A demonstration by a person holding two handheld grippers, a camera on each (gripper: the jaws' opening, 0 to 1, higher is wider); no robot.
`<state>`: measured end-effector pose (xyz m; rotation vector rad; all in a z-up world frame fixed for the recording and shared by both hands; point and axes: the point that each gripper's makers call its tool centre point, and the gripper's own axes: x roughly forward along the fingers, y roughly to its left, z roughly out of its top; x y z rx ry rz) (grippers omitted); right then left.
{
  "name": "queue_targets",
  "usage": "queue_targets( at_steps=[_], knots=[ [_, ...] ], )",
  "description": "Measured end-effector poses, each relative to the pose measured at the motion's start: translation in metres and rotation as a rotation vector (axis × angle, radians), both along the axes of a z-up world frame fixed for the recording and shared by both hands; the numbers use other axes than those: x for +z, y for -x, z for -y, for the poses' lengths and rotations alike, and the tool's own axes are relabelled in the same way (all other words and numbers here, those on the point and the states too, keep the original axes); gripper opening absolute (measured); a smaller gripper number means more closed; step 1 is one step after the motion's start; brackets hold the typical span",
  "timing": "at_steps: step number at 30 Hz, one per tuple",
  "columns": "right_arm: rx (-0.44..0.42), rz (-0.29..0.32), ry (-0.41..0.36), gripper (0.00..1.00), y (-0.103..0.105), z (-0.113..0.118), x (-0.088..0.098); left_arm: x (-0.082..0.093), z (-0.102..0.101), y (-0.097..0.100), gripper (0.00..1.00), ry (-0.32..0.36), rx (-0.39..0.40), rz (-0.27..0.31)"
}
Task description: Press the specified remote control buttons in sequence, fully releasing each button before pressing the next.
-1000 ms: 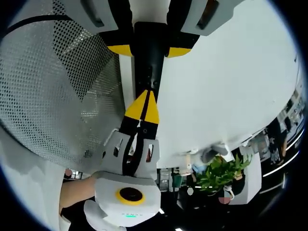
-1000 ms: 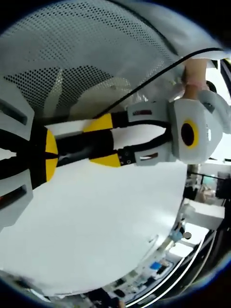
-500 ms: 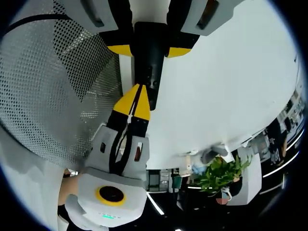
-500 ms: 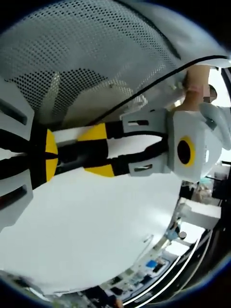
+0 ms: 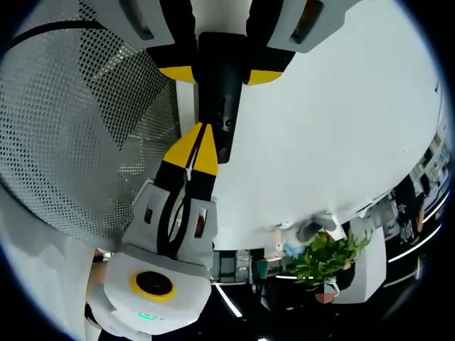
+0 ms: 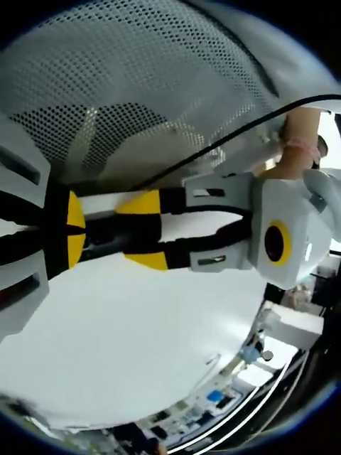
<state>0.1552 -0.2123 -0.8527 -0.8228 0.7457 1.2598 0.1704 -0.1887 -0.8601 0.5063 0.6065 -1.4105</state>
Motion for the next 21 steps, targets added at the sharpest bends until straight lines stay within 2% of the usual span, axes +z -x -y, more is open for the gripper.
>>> queue_targets(
  at_steps=[8,13,16,21],
  knots=[
    [0.036,0.001,0.017,0.00,0.0004,-0.0006,-0.0009,0.0000,0.0001,-0.0002,0.24,0.001,-0.002,0.000],
    [0.046,-0.039,0.050,0.00,0.0014,-0.0030,-0.0024,-0.0002,0.0002,-0.0002,0.24,0.001,-0.004,-0.001],
    [0.078,-0.011,0.072,0.00,0.0029,-0.0020,-0.0036,0.0001,0.0002,0.0000,0.24,0.000,-0.005,0.000],
    [0.068,-0.018,0.057,0.00,0.0019,-0.0019,-0.0031,-0.0001,0.0001,0.0001,0.24,0.000,-0.003,0.000]
  ],
)
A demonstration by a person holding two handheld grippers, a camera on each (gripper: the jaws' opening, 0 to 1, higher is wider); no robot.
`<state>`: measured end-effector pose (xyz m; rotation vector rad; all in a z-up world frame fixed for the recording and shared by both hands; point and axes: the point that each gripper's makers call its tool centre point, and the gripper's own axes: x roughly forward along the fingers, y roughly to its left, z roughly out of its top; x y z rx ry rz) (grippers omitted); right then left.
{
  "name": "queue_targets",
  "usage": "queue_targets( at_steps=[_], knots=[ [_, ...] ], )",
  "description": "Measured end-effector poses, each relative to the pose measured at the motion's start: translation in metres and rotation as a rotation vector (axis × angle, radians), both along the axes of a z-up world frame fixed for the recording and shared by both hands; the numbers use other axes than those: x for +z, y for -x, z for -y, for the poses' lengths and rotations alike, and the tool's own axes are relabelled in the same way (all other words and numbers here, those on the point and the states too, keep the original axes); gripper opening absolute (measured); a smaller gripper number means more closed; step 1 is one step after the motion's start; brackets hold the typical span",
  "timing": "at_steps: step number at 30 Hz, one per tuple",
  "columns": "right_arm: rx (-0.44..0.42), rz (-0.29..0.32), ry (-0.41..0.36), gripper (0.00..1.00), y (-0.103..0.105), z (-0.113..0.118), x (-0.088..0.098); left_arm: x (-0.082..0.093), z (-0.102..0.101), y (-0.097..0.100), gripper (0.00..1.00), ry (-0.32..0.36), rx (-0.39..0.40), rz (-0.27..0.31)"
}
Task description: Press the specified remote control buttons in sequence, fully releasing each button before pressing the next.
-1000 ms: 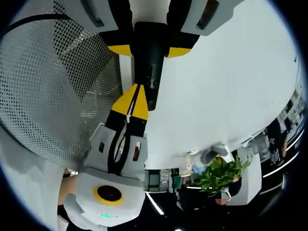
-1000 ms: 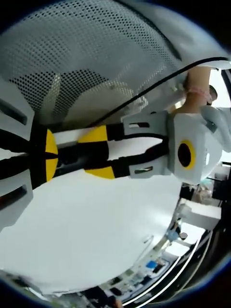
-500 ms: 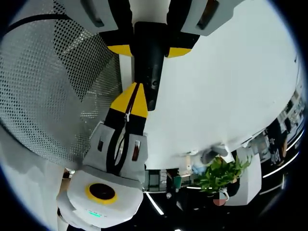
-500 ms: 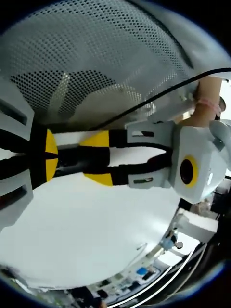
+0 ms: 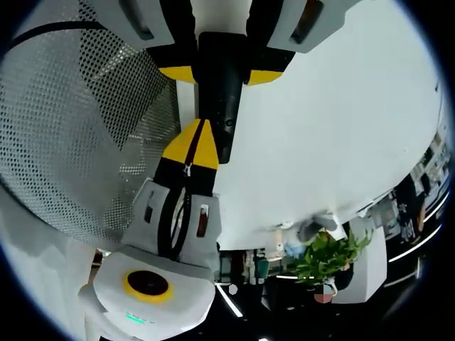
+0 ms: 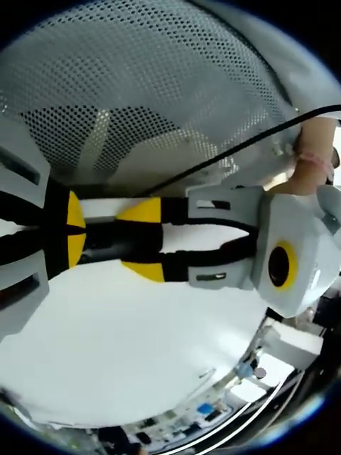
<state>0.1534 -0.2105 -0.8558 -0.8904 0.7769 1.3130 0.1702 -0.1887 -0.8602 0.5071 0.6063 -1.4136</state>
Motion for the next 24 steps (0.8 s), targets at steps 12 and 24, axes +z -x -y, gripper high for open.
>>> queue_targets(
  at_steps=[12,24],
  knots=[
    [-0.025,-0.017,-0.020,0.00,0.0000,-0.0007,0.0003,0.0004,0.0000,0.0001,0.24,0.003,-0.001,-0.001],
    [-0.152,-0.063,-0.117,0.00,-0.0019,-0.0002,0.0021,0.0003,0.0002,0.0002,0.24,0.002,0.000,0.001]
  ],
)
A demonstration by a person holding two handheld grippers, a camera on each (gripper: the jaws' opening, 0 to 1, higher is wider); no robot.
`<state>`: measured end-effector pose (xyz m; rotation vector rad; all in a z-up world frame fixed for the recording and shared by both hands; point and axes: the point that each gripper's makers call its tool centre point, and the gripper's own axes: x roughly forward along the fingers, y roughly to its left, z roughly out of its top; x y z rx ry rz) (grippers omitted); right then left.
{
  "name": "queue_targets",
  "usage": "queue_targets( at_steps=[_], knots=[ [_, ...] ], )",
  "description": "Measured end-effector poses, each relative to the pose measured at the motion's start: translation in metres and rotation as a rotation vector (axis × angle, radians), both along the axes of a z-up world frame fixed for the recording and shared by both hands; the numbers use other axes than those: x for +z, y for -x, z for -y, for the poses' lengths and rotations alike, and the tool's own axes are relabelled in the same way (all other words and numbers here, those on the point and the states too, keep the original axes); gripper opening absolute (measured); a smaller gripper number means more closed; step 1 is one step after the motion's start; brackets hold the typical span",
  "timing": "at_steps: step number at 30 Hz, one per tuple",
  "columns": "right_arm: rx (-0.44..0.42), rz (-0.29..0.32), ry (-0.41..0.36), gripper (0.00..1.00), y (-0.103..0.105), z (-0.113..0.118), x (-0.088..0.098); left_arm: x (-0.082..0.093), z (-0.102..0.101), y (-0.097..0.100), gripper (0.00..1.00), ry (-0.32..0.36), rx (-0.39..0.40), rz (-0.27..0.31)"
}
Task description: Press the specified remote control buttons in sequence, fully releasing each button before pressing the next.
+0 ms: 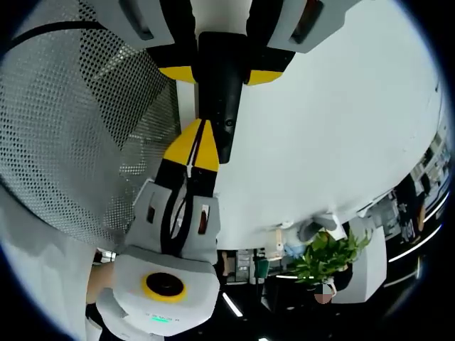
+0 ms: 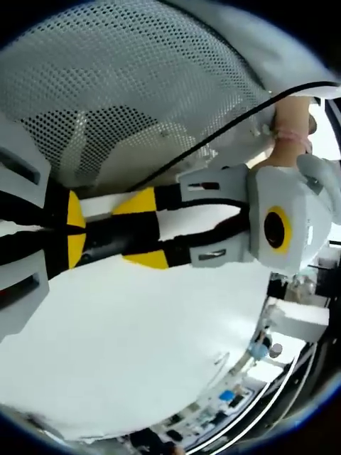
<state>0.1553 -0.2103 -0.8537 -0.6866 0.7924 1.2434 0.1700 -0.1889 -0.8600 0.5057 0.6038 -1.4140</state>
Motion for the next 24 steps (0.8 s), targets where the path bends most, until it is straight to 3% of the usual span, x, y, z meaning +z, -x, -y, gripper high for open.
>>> queue_targets(
  at_steps=[10,15,24],
  knots=[
    [0.050,0.035,0.054,0.00,0.000,0.000,0.001,0.000,0.000,0.000,0.24,0.002,0.005,-0.003],
    [0.036,0.067,0.078,0.00,-0.011,0.007,0.002,0.000,0.000,0.000,0.24,0.001,0.004,0.000],
    [0.013,0.037,0.051,0.00,-0.017,0.006,0.006,0.000,0.000,0.000,0.24,0.002,0.003,0.000]
  ],
)
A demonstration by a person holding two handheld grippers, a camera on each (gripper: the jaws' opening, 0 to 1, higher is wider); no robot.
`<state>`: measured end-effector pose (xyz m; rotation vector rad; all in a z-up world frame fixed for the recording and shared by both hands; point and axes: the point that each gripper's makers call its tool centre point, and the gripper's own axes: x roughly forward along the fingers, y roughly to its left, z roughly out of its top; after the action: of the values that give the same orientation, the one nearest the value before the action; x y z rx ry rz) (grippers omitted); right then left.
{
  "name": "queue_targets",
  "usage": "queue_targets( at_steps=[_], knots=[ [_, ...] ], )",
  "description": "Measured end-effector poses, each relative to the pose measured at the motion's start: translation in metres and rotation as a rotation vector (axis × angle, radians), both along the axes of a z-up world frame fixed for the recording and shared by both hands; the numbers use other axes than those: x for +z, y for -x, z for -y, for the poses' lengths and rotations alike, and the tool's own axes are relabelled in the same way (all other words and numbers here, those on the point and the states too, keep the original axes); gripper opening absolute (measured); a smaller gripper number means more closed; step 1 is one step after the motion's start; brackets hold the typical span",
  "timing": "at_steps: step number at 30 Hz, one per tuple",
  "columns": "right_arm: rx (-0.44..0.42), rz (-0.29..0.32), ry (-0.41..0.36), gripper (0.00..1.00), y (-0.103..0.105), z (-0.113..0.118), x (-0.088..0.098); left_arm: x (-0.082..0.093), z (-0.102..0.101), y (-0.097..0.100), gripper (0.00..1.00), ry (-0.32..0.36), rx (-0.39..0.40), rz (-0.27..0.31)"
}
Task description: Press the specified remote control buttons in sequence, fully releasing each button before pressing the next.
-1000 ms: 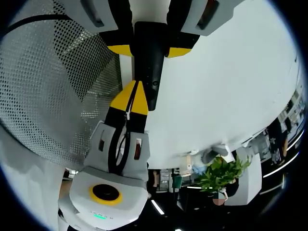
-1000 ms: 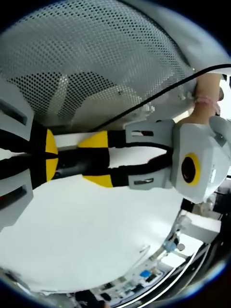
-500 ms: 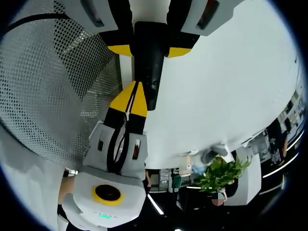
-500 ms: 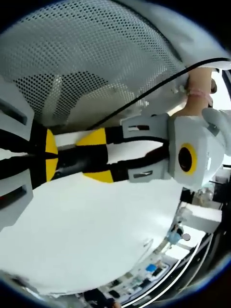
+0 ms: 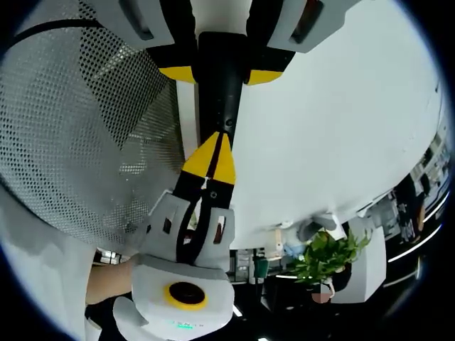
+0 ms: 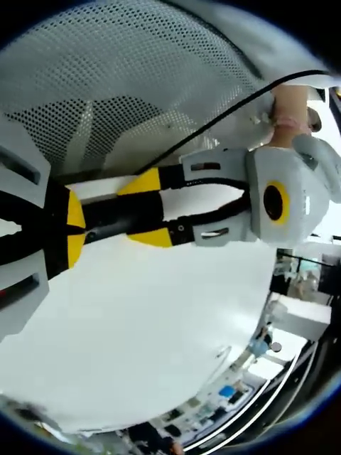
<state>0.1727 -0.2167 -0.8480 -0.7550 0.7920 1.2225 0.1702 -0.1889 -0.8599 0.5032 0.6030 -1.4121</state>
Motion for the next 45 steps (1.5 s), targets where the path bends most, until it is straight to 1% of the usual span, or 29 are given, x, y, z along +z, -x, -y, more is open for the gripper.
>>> queue_targets(
  at_steps=[7,9,16,23,31,37,45],
  knots=[
    [0.033,-0.009,0.013,0.00,0.0033,-0.0045,-0.0038,0.0002,0.0002,0.0000,0.24,-0.001,0.001,0.000],
    [0.043,0.002,0.017,0.00,0.0040,-0.0046,-0.0040,0.0001,0.0002,0.0000,0.24,0.000,0.001,0.001],
    [0.035,-0.012,0.015,0.00,0.0030,-0.0043,-0.0041,-0.0001,0.0004,-0.0002,0.24,0.001,0.000,-0.001],
    [0.041,-0.011,0.022,0.00,0.0026,-0.0040,-0.0048,0.0000,0.0008,-0.0007,0.24,0.002,0.000,-0.002],
    [0.059,0.024,0.032,0.00,0.0027,-0.0037,-0.0056,-0.0001,0.0012,-0.0006,0.24,0.002,-0.001,-0.001],
    [0.057,0.026,0.035,0.00,0.0024,-0.0040,-0.0060,-0.0003,0.0008,0.0000,0.24,0.002,-0.002,-0.002],
    [0.075,0.053,0.042,0.00,0.0030,-0.0055,-0.0054,0.0002,0.0000,0.0003,0.24,0.002,-0.003,-0.001]
  ],
)
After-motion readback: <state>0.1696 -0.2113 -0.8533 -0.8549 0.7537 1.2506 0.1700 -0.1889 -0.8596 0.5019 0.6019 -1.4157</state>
